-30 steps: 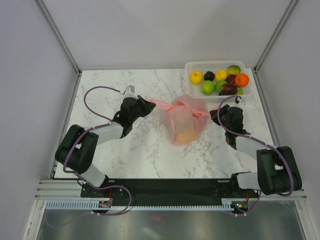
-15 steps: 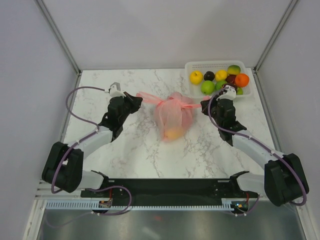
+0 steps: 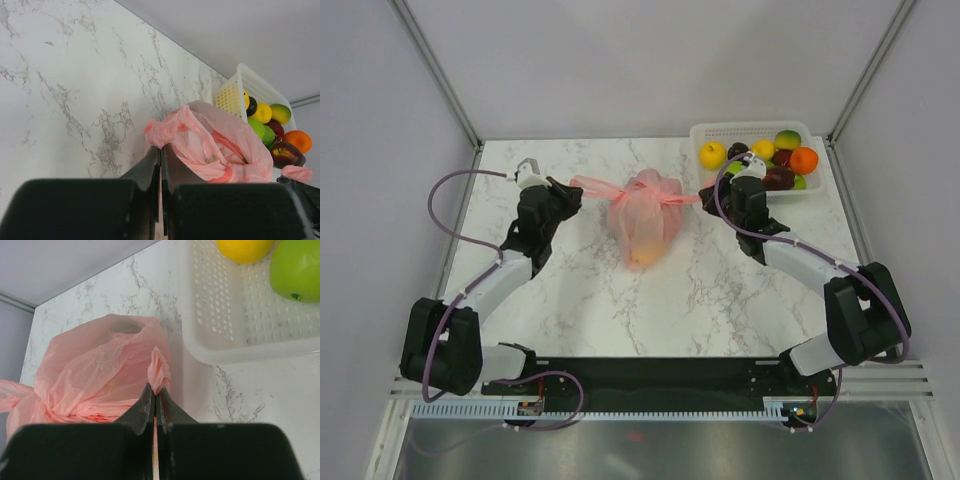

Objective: Place the fake fruits into the plastic bag and tie a complex knot
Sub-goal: Reset both arms

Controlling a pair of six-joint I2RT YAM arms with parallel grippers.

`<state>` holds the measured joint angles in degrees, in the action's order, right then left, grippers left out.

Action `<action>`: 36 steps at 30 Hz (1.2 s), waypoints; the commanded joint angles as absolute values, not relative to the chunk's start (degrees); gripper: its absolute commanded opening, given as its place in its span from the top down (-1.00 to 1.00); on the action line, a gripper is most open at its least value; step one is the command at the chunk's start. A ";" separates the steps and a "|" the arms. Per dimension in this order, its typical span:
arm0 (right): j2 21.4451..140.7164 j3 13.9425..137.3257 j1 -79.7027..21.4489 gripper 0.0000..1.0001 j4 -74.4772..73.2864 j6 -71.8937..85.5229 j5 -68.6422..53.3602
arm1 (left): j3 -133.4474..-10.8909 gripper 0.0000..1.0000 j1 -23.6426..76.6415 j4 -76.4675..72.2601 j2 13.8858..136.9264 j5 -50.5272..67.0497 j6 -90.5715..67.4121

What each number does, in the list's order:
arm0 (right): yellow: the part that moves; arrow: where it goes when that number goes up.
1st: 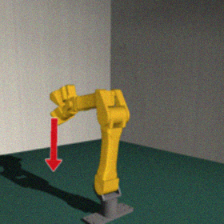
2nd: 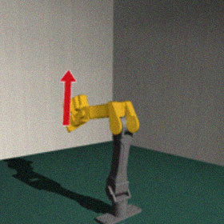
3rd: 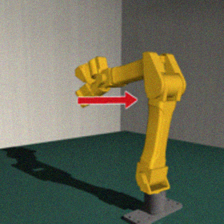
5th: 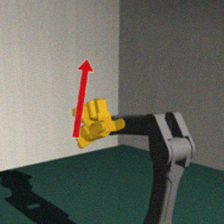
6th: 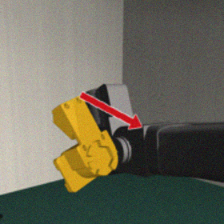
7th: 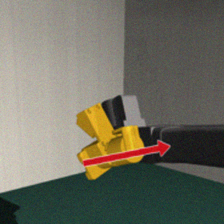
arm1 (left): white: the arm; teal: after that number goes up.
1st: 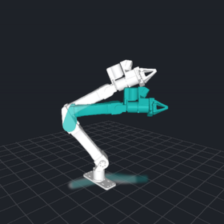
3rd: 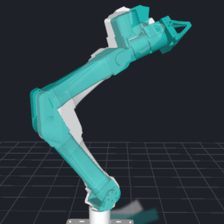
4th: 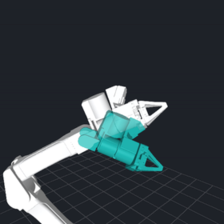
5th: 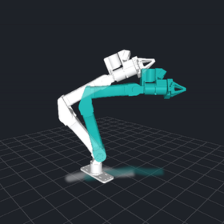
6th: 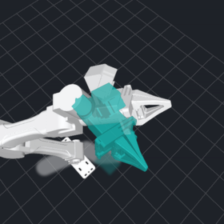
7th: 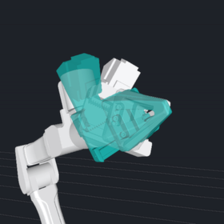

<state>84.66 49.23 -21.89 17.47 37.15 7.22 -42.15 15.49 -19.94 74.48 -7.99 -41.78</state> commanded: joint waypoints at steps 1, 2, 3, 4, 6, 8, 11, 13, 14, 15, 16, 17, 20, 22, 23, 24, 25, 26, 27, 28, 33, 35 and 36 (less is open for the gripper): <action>85.78 49.40 -19.86 1.00 18.98 37.44 15.73 | -42.11 0.95 8.01 -20.73 75.93 -10.49 -42.53; 86.83 48.61 -19.86 1.00 19.51 38.22 15.99 | -41.49 0.96 7.13 -21.53 76.81 -9.42 -44.19; 87.62 47.12 -19.86 1.00 19.95 38.93 16.26 | -40.96 0.95 5.90 -22.14 77.69 -8.45 -44.99; 88.32 46.33 -19.78 1.00 21.00 39.28 16.09 | -40.17 0.95 5.54 -23.63 79.70 -7.13 -45.78; 91.22 43.70 -19.95 1.00 24.41 40.69 15.12 | -39.12 0.96 5.27 -25.74 81.55 -6.07 -47.11; 93.59 42.72 -19.95 1.00 26.10 41.04 14.33 | -37.36 0.96 5.10 -27.76 82.88 -6.15 -48.16; 94.39 43.68 -20.21 1.00 26.37 40.17 13.89 | -36.91 0.96 4.83 -28.30 81.14 -6.94 -46.25; 94.04 44.73 -20.39 1.00 25.67 38.85 13.80 | -37.70 0.96 4.92 -27.08 79.55 -8.17 -44.83; 93.61 46.04 -20.39 1.00 25.14 38.50 13.89 | -37.88 0.96 5.01 -26.55 78.06 -9.57 -43.52; 93.43 46.75 -20.39 1.00 23.92 38.06 13.80 | -37.97 0.96 5.01 -25.93 77.44 -10.10 -42.72; 93.34 47.45 -20.39 1.00 23.38 37.19 13.62 | -37.97 0.96 4.92 -25.75 76.82 -10.37 -41.93; 92.99 47.98 -20.48 1.00 23.03 36.83 13.36 | -38.06 0.95 5.01 -25.58 76.38 -10.37 -40.10; 92.12 49.48 -20.65 0.07 22.59 34.81 10.21 | -38.84 0.75 5.01 -24.35 75.15 -9.06 -36.67; 90.10 48.52 -21.18 -0.22 23.55 34.02 9.67 | -40.16 0.26 5.01 -22.33 73.92 -7.39 -35.34; 89.13 47.82 -21.18 -0.30 23.55 33.67 9.58 | -40.17 0.16 5.01 -21.89 73.13 -7.03 -35.16; 88.08 47.12 -21.18 -0.42 24.34 33.31 9.58 | -40.17 -0.09 5.01 -20.58 71.56 -6.86 -34.98; 85.37 46.41 -21.18 -0.55 24.43 32.96 9.84 | -40.17 -0.35 5.01 -19.35 70.32 -6.68 -35.07; 83.95 45.10 -21.18 -0.74 24.61 31.83 9.93 | -40.43 -0.58 5.01 -18.03 69.18 -6.68 -35.07; 82.37 44.48 -21.27 -0.81 24.44 30.95 10.02 | -40.95 -0.91 5.01 -16.19 67.95 -6.68 -34.89; 79.31 43.95 -21.10 -0.82 23.91 30.42 10.11 | -41.31 -0.93 5.01 -13.21 64.98 -6.85 -34.28; 70.15 43.51 -21.18 -0.82 14.44 26.03 9.93 | -42.28 -0.99 5.27 -4.49 55.74 -6.86 -33.04; 64.80 42.11 -21.18 -0.82 12.40 24.97 10.11 | -40.96 -0.99 5.36 -3.87 51.53 -3.01 -34.62; 62.60 41.40 -21.18 -0.82 10.13 23.48 10.11 | -39.74 -0.99 5.36 -3.87 50.37 -1.34 -34.80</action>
<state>68.20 43.11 -21.04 16.16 28.10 9.13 -40.03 5.02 -7.51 54.74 -4.91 -36.16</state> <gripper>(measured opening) 0.911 0.993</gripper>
